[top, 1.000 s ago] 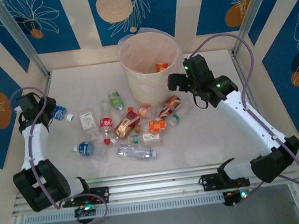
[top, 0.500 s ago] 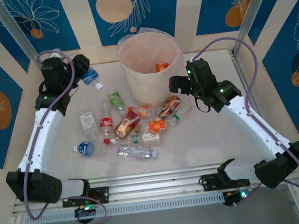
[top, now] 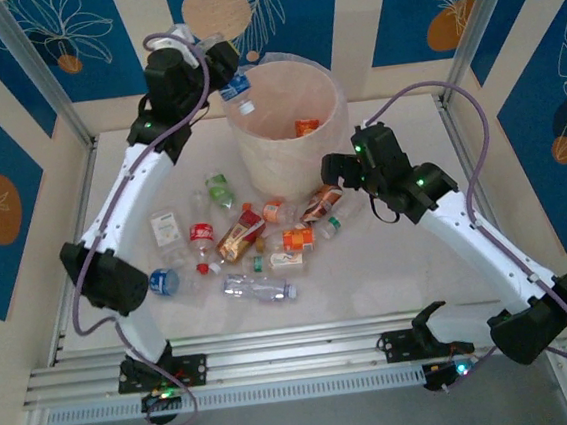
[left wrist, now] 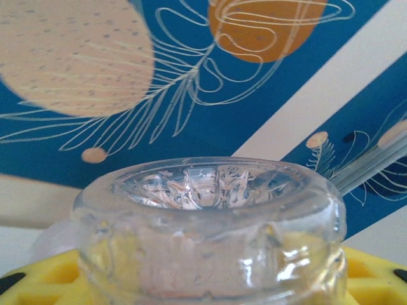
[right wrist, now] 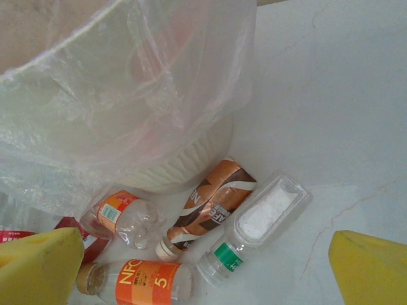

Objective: Put the plastic bottles in the bin

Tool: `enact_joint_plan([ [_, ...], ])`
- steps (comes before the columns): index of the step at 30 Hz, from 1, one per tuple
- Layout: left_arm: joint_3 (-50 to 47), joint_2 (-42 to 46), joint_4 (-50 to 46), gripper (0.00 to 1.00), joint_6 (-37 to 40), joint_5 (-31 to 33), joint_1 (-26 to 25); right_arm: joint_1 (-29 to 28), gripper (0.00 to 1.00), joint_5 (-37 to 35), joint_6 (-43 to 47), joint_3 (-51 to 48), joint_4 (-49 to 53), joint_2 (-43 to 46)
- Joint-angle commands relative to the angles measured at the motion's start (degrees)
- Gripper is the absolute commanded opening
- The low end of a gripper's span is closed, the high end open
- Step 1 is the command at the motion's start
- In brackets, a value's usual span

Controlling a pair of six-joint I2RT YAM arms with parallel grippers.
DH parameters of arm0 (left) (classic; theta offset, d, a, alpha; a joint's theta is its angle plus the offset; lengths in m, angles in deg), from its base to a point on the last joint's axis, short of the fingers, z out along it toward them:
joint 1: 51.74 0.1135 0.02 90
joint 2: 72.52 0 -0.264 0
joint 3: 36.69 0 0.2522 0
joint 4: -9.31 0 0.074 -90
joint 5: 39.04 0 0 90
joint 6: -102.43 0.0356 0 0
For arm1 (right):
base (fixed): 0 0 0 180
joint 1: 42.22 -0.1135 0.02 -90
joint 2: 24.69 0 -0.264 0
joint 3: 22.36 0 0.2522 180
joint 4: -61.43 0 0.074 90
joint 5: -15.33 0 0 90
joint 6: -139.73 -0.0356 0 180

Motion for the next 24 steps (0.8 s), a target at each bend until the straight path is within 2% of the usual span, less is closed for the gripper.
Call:
enact_joint_plan([
  [1,7.9,-4.9,1.9,0.44,4.6,-0.7,-1.6,-0.8,0.99,-2.3,-2.0,-1.2,-0.6,2.2],
  [10,21.9,-19.4,-4.5,0.44,11.1,-10.9,-2.9,-1.5,0.99,-3.5,-4.1,-2.0,2.3,3.5],
  [14,24.9,-22.4,-8.1,0.44,16.3,-11.1,-3.8,-2.0,0.99,-3.7,-5.1,-2.9,3.2,3.5],
  [24,25.2,-25.3,-14.9,0.44,24.5,-11.3,-4.4,-1.9,0.99,-5.5,-7.5,-4.2,5.3,4.2],
])
